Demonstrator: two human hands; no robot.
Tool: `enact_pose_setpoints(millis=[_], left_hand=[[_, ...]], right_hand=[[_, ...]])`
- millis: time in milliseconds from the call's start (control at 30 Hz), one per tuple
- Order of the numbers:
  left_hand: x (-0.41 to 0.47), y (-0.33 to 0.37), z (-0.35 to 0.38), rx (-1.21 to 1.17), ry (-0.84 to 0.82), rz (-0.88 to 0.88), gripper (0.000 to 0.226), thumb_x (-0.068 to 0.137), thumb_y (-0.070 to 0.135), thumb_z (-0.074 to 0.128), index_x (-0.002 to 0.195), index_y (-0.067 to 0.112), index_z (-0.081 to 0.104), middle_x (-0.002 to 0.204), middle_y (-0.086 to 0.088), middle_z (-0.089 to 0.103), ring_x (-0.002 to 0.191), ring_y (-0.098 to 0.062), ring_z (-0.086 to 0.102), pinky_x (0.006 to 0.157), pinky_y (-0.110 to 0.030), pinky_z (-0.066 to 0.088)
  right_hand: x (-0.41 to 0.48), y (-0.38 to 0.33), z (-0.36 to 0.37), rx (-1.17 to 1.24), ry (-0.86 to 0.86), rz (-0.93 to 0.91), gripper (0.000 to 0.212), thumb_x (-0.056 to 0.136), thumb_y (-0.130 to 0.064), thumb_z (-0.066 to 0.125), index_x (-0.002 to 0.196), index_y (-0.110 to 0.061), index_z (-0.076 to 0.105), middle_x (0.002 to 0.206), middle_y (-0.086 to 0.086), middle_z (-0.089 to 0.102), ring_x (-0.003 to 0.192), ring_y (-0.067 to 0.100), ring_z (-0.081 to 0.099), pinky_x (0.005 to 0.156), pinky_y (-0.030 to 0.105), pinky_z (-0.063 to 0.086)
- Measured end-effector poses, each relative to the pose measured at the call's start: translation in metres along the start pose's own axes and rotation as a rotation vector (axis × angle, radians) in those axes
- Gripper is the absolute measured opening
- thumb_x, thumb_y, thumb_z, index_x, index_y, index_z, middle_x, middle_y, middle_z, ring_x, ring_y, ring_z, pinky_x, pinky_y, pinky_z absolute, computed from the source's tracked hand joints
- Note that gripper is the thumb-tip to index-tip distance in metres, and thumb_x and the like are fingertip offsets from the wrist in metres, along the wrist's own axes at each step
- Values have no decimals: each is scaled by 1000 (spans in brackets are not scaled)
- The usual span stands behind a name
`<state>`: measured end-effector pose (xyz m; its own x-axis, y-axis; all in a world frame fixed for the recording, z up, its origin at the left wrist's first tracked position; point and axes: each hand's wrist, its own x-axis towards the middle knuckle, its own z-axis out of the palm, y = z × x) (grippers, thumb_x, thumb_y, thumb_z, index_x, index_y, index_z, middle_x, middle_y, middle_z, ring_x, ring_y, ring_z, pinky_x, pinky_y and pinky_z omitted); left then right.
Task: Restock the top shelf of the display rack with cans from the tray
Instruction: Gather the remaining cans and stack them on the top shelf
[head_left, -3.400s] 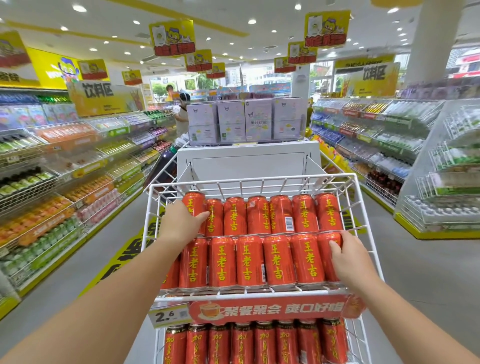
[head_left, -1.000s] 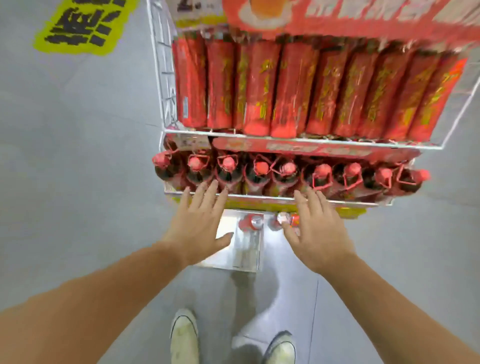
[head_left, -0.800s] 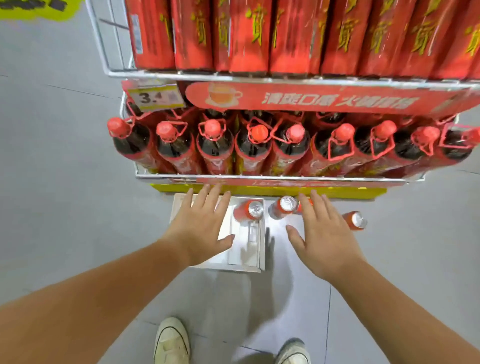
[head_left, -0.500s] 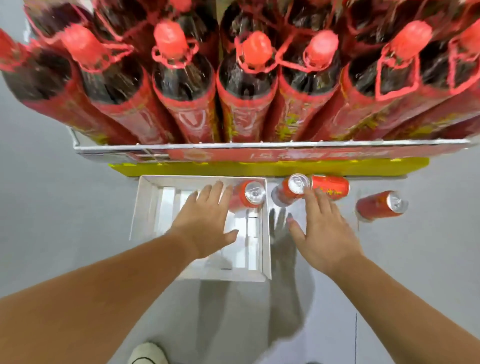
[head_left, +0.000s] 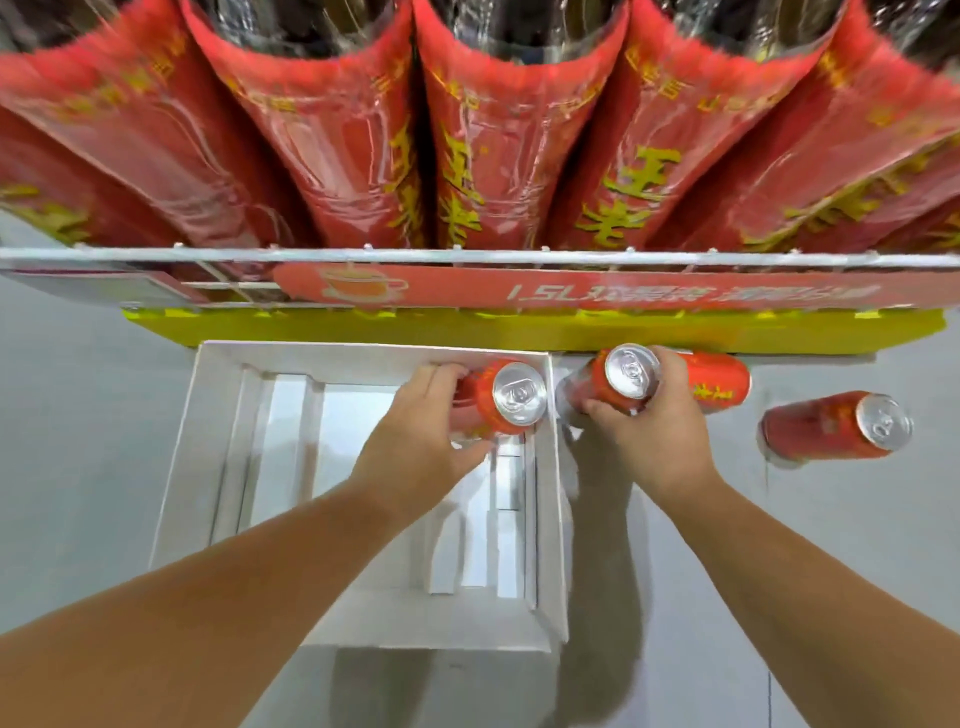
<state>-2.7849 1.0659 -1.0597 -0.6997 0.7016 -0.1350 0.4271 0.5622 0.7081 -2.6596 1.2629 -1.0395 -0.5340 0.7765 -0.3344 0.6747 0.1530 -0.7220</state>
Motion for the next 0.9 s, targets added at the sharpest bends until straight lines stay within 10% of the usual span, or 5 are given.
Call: enact_pose_setpoints(millis=[167, 500, 900], left_hand=[[6, -6, -3, -63, -41, 3, 55, 72, 25, 89, 117, 19, 59, 115, 6, 57, 99, -3, 54, 85, -9, 45], [-8, 29, -40, -199, -266, -345, 53, 65, 41, 93, 98, 27, 52, 96, 10, 67, 91, -9, 66, 70, -20, 57], [-40, 165, -159, -482, -124, -484, 69, 43, 48, 90, 94, 14, 58, 96, -9, 75, 89, -25, 75, 86, -49, 61]], right_hand=[[12, 0, 4, 105, 31, 67, 70, 66, -17, 94, 121, -22, 51, 101, -17, 60, 95, 11, 62, 86, 29, 49], [-12, -28, -28, 354, -142, 99, 52, 77, -6, 84, 119, -20, 56, 97, -6, 70, 73, -5, 66, 73, 20, 48], [-93, -148, -130, 467, -200, 61, 31, 84, -7, 76, 108, -23, 64, 89, -8, 74, 76, 0, 68, 63, 14, 53]])
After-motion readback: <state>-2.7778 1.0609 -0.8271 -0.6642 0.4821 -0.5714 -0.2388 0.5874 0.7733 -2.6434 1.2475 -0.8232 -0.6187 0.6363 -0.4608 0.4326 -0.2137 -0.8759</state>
